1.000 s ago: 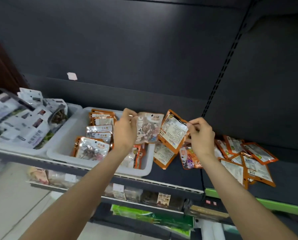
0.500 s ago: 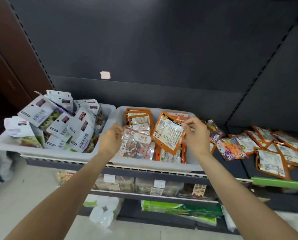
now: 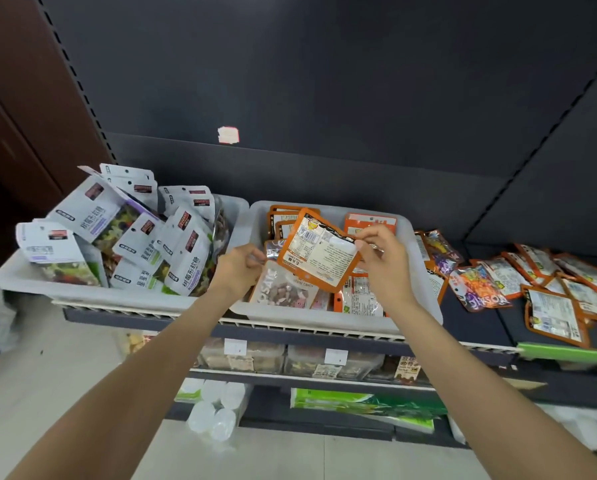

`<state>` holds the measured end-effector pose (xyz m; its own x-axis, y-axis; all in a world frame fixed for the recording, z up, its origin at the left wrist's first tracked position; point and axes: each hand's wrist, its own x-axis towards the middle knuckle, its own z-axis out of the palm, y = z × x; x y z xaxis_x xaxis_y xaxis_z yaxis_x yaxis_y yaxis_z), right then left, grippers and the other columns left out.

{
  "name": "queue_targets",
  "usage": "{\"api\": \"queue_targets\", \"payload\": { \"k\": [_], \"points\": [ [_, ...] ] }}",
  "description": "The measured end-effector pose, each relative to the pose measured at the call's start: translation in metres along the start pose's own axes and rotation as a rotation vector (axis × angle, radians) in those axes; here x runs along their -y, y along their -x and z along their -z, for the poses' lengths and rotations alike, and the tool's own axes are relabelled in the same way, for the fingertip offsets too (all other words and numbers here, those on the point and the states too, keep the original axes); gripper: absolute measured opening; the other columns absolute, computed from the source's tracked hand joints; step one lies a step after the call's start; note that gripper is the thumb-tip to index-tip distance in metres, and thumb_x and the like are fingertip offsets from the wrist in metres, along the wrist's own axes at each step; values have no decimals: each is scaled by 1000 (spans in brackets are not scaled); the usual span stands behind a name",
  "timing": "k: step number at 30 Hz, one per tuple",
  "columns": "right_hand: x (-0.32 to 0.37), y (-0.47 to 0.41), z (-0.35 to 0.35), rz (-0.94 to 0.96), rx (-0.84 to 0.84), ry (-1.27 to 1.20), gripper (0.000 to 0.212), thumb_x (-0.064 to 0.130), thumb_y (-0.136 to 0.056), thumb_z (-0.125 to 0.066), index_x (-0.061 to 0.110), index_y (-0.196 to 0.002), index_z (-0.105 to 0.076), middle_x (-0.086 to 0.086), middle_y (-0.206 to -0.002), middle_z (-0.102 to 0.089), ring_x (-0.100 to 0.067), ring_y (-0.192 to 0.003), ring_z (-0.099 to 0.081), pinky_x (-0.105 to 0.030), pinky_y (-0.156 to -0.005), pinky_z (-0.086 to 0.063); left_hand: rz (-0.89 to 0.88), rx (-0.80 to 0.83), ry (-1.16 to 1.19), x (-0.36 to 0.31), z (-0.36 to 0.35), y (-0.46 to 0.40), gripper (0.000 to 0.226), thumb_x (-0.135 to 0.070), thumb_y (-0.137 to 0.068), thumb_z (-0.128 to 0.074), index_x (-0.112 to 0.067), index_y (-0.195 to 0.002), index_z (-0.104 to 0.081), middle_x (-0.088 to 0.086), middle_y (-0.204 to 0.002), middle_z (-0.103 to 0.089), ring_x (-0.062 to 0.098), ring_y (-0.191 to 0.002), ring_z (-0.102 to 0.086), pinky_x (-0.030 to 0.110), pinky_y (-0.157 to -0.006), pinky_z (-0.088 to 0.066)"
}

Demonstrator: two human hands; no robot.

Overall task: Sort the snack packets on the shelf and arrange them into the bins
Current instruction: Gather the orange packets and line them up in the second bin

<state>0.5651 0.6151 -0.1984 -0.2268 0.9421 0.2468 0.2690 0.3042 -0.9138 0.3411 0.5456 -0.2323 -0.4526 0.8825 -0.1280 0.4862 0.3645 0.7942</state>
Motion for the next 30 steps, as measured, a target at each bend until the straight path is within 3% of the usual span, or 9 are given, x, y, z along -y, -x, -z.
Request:
{"api": "queue_targets", "payload": {
  "k": [6, 11, 16, 19, 21, 25, 30],
  "points": [
    [-14, 7, -12, -64, 145, 183, 16, 4, -92, -56, 20, -87, -56, 10, -92, -60, -7, -91, -57, -37, -85, -54, -33, 34, 44, 3, -2, 5, 21, 4, -86, -54, -12, -88, -66, 15, -89, -71, 24, -83, -65, 41, -81, -56],
    [-23, 15, -42, -57, 273, 350, 9, 3, -88, -62, 11, -84, -63, 3, -87, -64, -9, -82, -58, -15, -73, -46, -151, 75, -16, 6, 4, 11, 20, 1, -88, -56, -11, -99, -67, 10, -93, -70, 18, -87, -64, 26, -84, -51],
    [-26, 16, -51, -36, 353, 532, 11, 3, -88, -61, 11, -79, -63, -3, -83, -66, -15, -76, -58, -26, -68, -43, -205, 108, -64, 9, 5, 16, 25, -8, -88, -64, -9, -113, -64, 5, -94, -65, 17, -89, -62, 5, -74, -44],
    [-23, 12, -48, -41, 430, 567, 7, 8, -88, -62, 13, -88, -66, -3, -94, -68, -19, -89, -62, -29, -74, -47, -265, 54, -194, 3, 3, 20, 29, -12, -88, -62, -13, -117, -61, 7, -106, -63, 22, -98, -61, 27, -83, -50],
    [-18, 14, -39, -30, 474, 540, 17, 15, -88, -64, 15, -105, -67, 0, -107, -65, -14, -97, -58, -24, -78, -44, -307, -14, -338, -6, -4, 27, 33, -16, -89, -60, -15, -123, -58, 8, -120, -58, 24, -108, -55, 34, -88, -46],
    [-12, 13, 5, 9, 314, 463, 26, 17, -90, -62, 15, -116, -63, 2, -117, -62, -11, -107, -56, -20, -90, -41, -422, -62, -483, -38, -29, 35, 36, -25, -94, -55, -20, -129, -52, 1, -134, -50, 20, -121, -46, 33, -97, -42],
    [-33, -1, 74, 15, 174, 523, 23, 10, -91, -59, 12, -114, -65, -4, -115, -64, -9, -99, -55, -17, -81, -39, -513, -18, -451, -93, -82, 40, 37, -28, -97, -50, -21, -133, -48, 1, -132, -51, 20, -121, -48, 33, -98, -45]
  ]
}}
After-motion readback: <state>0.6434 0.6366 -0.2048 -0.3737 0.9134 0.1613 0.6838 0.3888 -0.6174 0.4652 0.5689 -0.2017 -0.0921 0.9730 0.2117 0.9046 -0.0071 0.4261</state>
